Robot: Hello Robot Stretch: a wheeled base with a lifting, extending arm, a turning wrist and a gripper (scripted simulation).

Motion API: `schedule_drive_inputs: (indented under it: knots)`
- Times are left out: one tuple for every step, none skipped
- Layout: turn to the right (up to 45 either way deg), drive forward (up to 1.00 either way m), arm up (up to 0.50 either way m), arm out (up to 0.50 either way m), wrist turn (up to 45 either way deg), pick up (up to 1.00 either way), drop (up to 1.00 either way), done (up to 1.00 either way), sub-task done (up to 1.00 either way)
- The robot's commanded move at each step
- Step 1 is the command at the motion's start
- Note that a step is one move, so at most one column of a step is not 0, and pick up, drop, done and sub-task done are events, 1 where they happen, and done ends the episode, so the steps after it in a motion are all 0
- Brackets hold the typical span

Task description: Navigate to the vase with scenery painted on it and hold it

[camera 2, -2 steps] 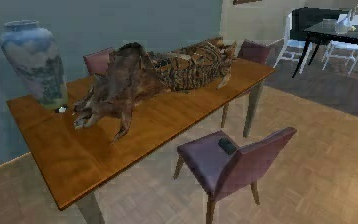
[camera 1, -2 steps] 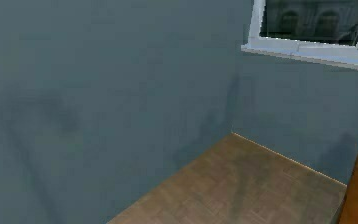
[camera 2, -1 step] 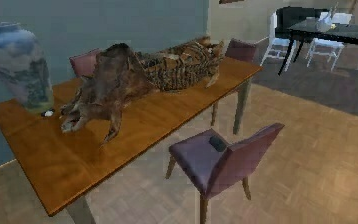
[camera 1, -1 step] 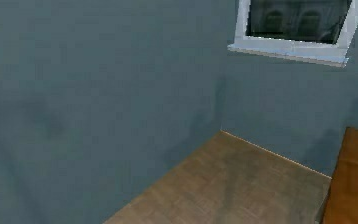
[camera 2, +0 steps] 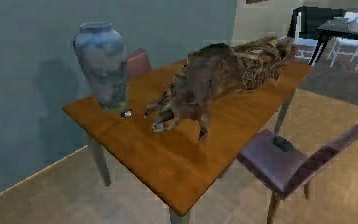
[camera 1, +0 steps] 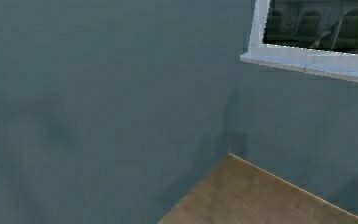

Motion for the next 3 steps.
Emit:
schedule_drive_inputs:
  knots:
    - [-15.0, 0.0, 0.0, 0.0, 0.0, 0.0, 0.0, 0.0, 0.0]
    - [-3.0, 0.0, 0.0, 0.0, 0.0, 0.0, 0.0, 0.0, 0.0]
    - [45.0, 0.0, 0.0, 0.0, 0.0, 0.0, 0.0, 0.0, 0.0]
